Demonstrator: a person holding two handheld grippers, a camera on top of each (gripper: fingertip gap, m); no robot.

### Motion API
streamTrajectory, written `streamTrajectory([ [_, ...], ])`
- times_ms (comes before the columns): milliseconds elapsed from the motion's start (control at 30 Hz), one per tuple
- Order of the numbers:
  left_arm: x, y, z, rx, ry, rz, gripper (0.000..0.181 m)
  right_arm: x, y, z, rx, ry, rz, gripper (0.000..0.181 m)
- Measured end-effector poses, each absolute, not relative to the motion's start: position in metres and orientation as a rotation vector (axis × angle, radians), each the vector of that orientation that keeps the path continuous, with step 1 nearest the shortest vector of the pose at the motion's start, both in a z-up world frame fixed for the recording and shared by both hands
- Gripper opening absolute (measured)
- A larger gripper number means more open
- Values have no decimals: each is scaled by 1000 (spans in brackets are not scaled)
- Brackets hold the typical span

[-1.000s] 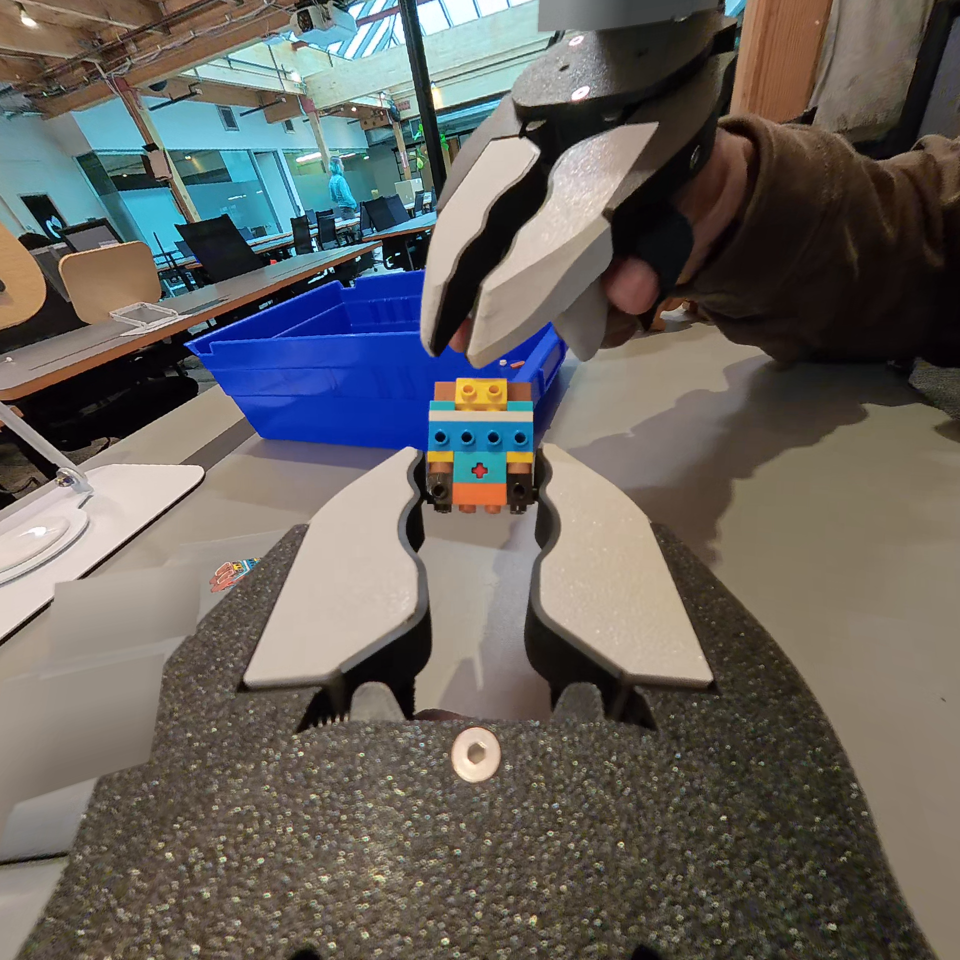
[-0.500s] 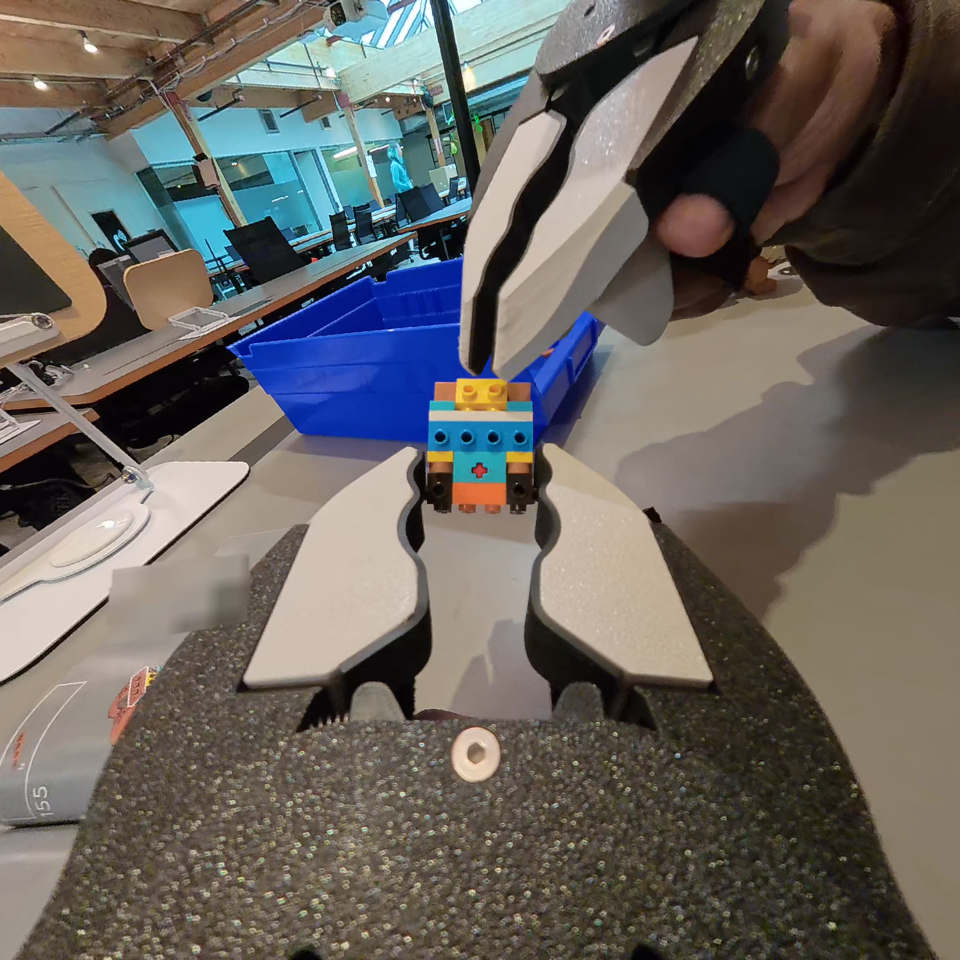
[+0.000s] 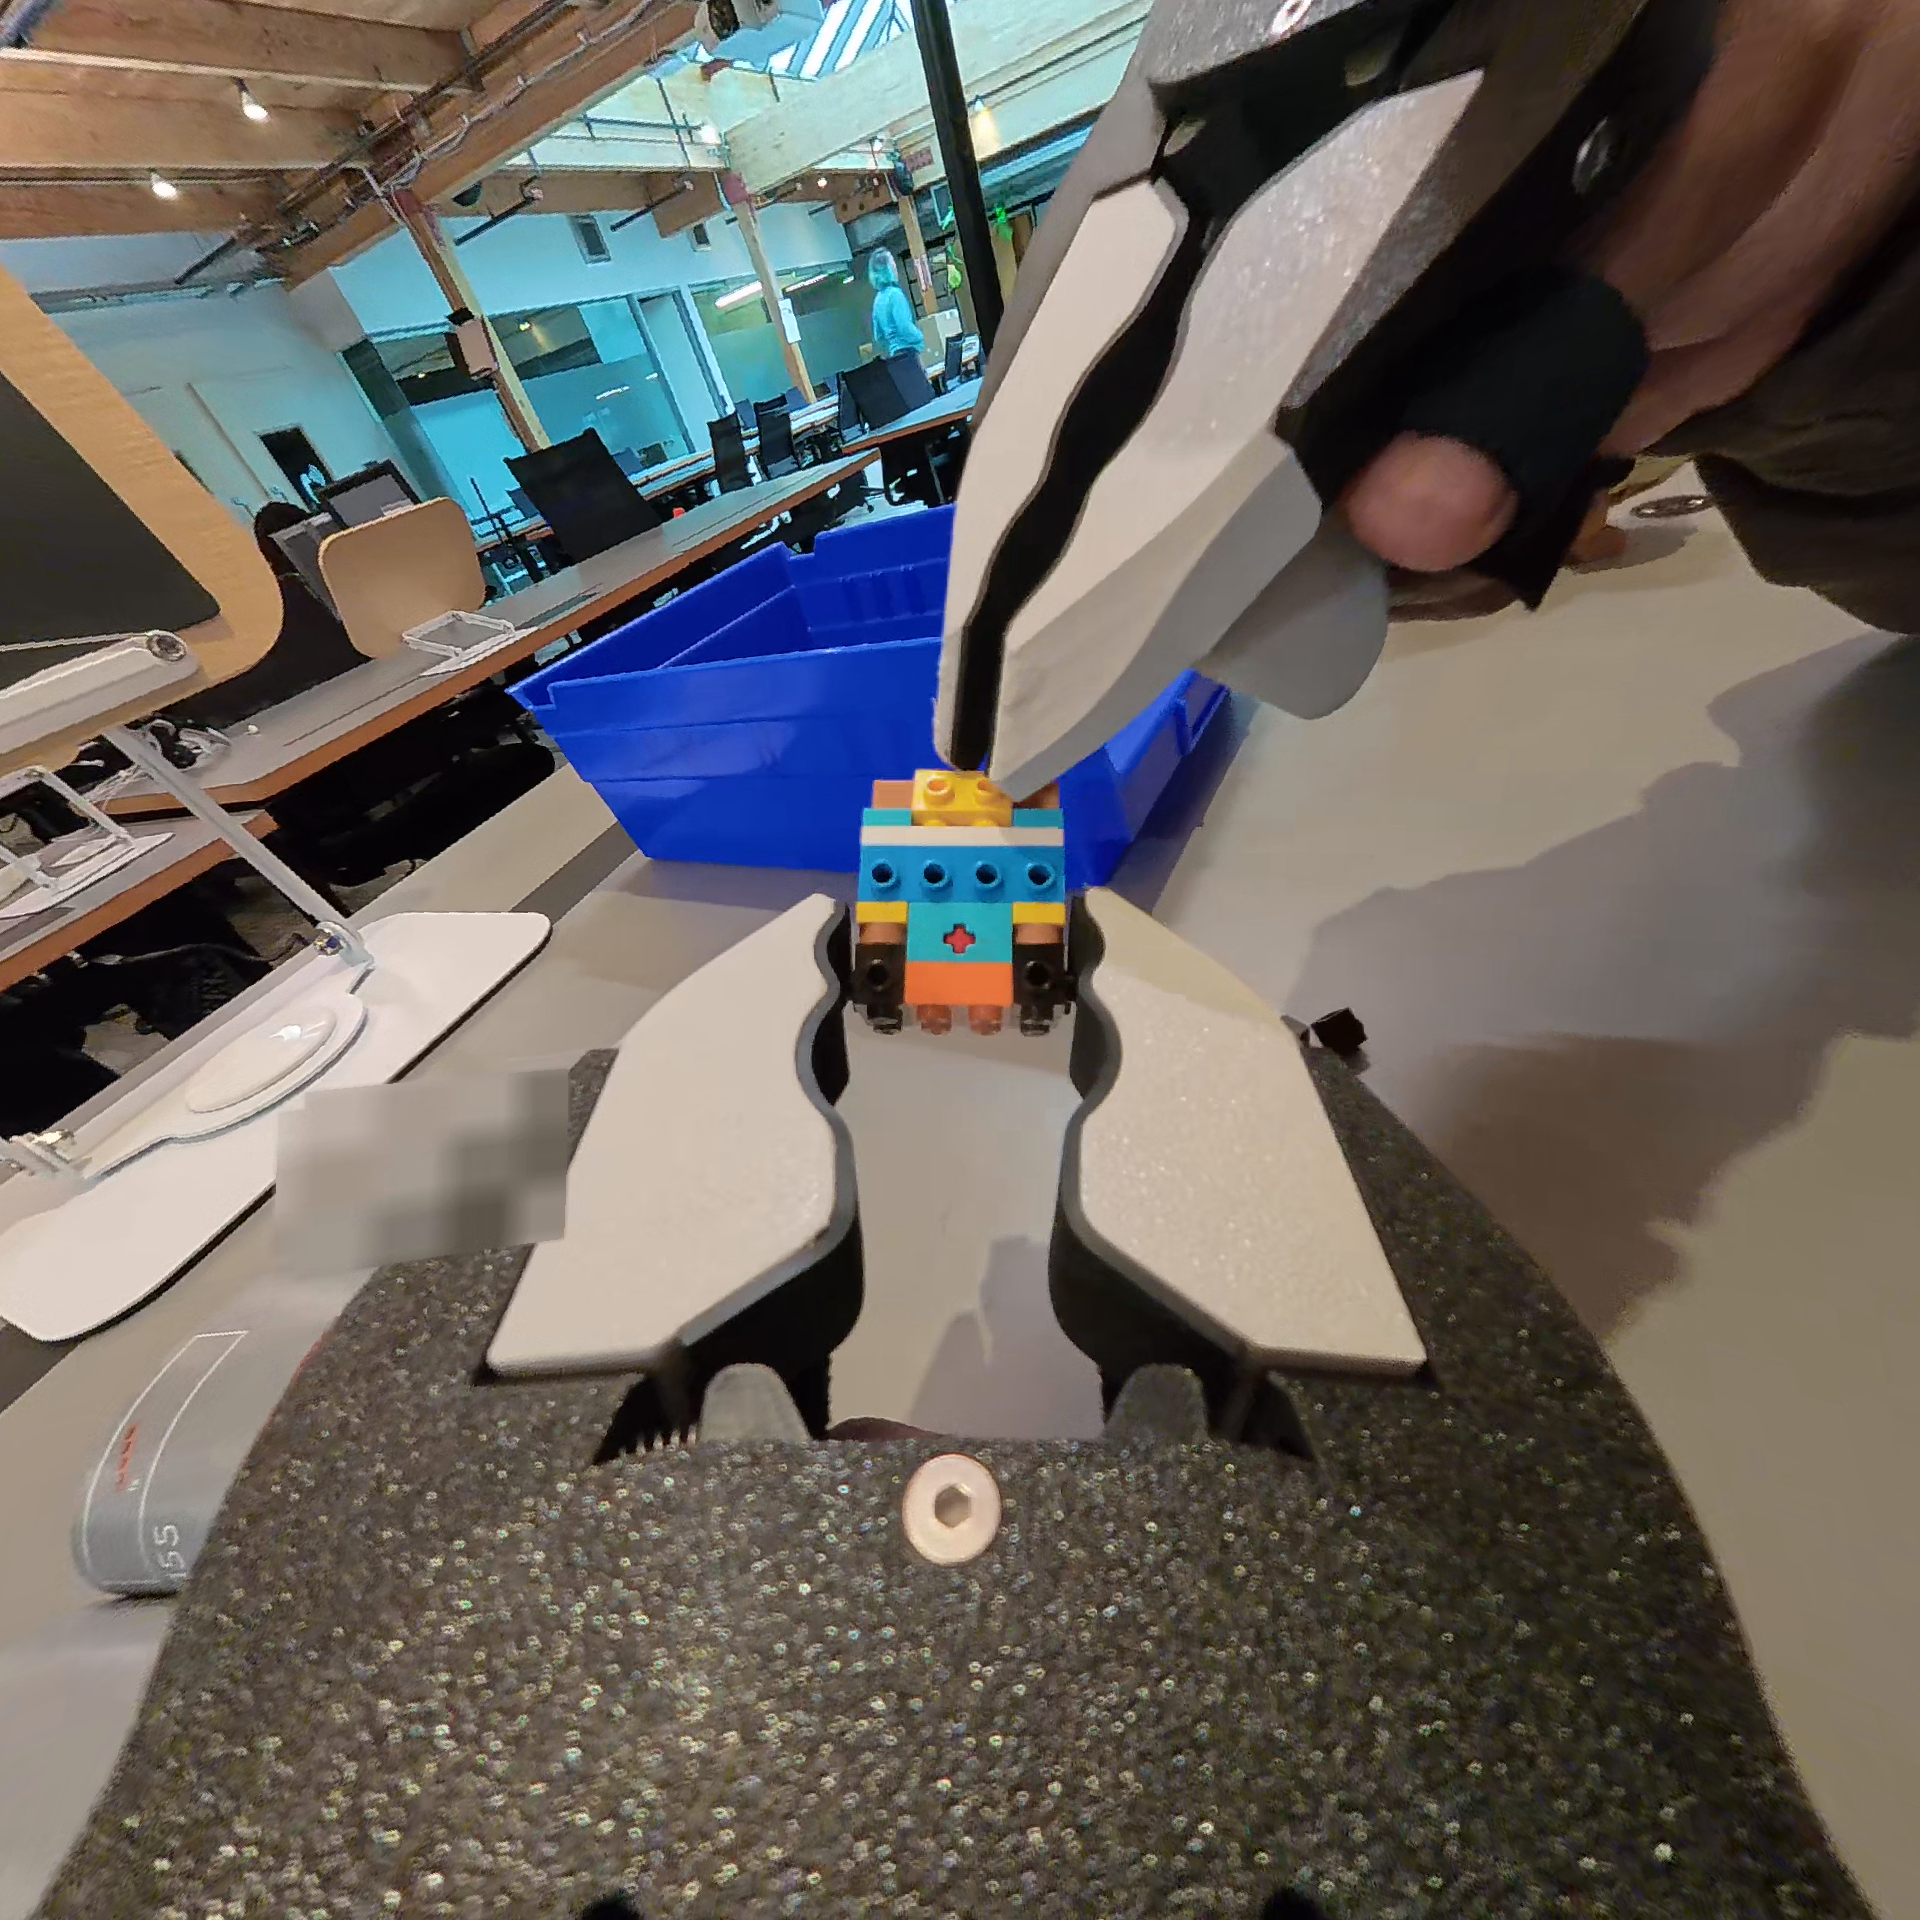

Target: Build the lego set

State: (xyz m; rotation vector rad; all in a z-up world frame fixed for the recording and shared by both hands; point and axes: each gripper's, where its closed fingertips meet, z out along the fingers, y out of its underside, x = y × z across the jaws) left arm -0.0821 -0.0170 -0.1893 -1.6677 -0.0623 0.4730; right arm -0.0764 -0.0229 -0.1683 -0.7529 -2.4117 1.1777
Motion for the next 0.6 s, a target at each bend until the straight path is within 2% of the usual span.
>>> streamTrajectory([
  [367,-83,-19,-185,-1642,-74,479,40,-79,-23,-164,-761,-2364,1214,9],
  [600,-84,-21,-178,-1584,-123,421,40,-77,-22,-145,-731,-2246,1384,20],
])
